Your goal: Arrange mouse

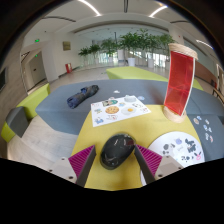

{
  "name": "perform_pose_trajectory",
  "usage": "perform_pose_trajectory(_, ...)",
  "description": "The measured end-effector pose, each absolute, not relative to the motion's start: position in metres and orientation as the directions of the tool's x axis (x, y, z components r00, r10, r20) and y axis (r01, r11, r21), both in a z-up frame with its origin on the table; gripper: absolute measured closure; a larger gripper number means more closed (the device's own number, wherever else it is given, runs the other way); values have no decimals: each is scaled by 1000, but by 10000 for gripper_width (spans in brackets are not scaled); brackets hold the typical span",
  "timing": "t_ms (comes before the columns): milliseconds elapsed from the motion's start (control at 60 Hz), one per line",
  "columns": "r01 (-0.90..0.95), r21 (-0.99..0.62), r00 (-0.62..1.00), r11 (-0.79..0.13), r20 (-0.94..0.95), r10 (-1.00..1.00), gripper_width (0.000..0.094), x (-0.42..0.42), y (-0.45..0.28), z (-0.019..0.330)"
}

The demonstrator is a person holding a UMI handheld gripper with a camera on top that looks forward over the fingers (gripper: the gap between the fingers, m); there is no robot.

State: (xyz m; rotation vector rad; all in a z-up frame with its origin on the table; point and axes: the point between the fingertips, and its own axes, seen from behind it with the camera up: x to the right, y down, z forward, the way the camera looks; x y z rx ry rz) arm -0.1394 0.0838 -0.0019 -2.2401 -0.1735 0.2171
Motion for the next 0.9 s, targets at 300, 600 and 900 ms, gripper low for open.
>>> perform_pose_trajectory(300,99,-762,984,-640,-23,179,347,-153,118,-19)
perform_pose_trajectory(600,80,-864,978,-497,-27,205,508,-143,110,83)
perform_pose_trajectory(900,4,-849,1000,-529,-4,14,517,34,78,98)
